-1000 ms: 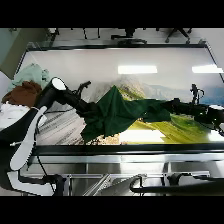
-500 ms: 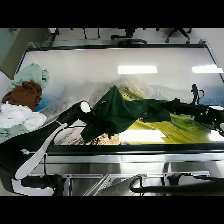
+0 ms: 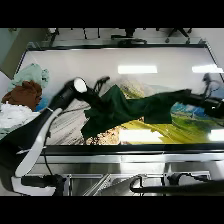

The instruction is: Fold the shirts.

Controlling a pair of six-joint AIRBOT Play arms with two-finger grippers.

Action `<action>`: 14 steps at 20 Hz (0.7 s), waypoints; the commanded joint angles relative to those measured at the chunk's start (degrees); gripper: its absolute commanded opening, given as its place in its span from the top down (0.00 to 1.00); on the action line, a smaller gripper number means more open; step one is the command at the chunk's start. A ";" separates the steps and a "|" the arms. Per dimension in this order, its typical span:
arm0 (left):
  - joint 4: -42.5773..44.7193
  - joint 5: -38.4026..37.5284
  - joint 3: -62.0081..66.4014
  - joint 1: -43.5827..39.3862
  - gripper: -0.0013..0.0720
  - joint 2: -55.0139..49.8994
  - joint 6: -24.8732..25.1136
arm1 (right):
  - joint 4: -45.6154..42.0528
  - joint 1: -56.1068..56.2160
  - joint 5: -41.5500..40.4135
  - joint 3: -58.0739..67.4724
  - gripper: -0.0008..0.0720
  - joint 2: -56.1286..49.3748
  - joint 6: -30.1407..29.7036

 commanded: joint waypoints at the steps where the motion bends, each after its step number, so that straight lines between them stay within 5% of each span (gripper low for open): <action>1: 0.48 -6.21 19.39 3.89 0.97 10.32 -0.35 | 14.71 -4.07 5.64 12.50 0.96 7.67 0.44; 6: 0.98 0.44 35.12 10.19 0.97 28.96 -0.15 | 16.92 -6.99 0.59 32.13 0.96 20.15 1.07; 10: 0.96 12.44 18.84 18.99 0.97 46.95 3.63 | 5.68 -6.99 -5.49 41.40 0.96 25.49 1.09; 14: -1.81 13.20 3.65 31.17 0.97 53.09 4.15 | 3.52 -7.02 -5.70 41.35 0.96 24.06 1.07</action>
